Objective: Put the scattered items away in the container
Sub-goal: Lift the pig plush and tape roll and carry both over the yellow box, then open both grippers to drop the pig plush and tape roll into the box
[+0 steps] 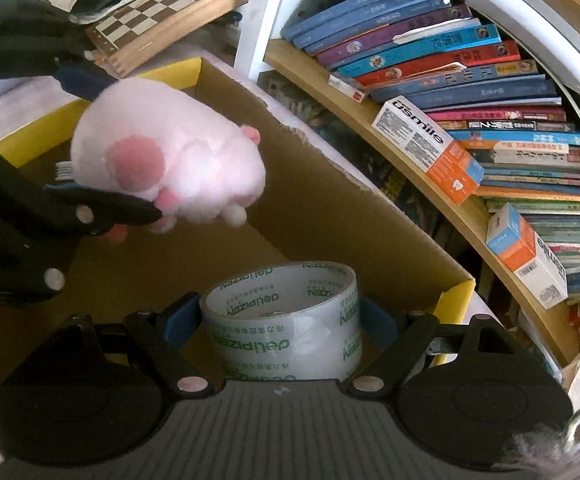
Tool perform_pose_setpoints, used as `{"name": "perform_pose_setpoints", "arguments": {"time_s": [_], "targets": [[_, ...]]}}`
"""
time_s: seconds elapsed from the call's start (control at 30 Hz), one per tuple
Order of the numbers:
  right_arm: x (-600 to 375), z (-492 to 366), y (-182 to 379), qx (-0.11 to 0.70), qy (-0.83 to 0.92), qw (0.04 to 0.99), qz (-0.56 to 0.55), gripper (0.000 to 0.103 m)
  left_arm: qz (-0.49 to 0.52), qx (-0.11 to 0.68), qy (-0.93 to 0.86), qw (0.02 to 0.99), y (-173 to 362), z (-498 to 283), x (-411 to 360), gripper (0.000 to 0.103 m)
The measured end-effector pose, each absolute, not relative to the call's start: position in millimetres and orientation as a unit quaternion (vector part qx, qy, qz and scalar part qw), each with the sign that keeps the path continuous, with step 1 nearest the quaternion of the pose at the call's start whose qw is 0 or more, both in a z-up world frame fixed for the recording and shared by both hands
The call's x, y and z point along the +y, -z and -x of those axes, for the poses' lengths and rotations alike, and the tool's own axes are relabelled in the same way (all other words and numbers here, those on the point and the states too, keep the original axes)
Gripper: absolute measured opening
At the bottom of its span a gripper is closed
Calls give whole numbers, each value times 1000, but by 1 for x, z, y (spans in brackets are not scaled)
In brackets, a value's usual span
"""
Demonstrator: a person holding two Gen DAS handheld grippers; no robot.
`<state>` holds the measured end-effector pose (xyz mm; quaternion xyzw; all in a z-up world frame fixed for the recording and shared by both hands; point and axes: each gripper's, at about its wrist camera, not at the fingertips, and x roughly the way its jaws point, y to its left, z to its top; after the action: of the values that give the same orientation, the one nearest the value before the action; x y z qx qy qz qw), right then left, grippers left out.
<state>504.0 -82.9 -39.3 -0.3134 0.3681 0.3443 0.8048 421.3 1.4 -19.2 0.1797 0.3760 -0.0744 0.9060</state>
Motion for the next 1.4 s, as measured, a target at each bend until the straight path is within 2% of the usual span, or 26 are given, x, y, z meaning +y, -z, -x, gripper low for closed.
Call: {"name": "perform_pose_setpoints", "arguments": {"time_s": [0.17, 0.27, 0.4, 0.9, 1.4], "targets": [[-80, -509, 39, 370, -348, 802, 314, 85, -192, 379, 75, 902, 25, -431, -2, 62], [-79, -511, 40, 366, -344, 805, 317, 85, -196, 377, 64, 903, 26, -434, -1, 67], [-81, -512, 35, 356, -337, 816, 306, 91, -221, 347, 25, 911, 18, -427, -3, 81], [-128, -469, -42, 314, -345, 864, 191, 91, -147, 240, 46, 959, -67, -345, 8, 83], [-161, -362, -95, 280, -320, 898, 112, 95, -112, 212, 37, 970, -90, -228, 23, 86]]}}
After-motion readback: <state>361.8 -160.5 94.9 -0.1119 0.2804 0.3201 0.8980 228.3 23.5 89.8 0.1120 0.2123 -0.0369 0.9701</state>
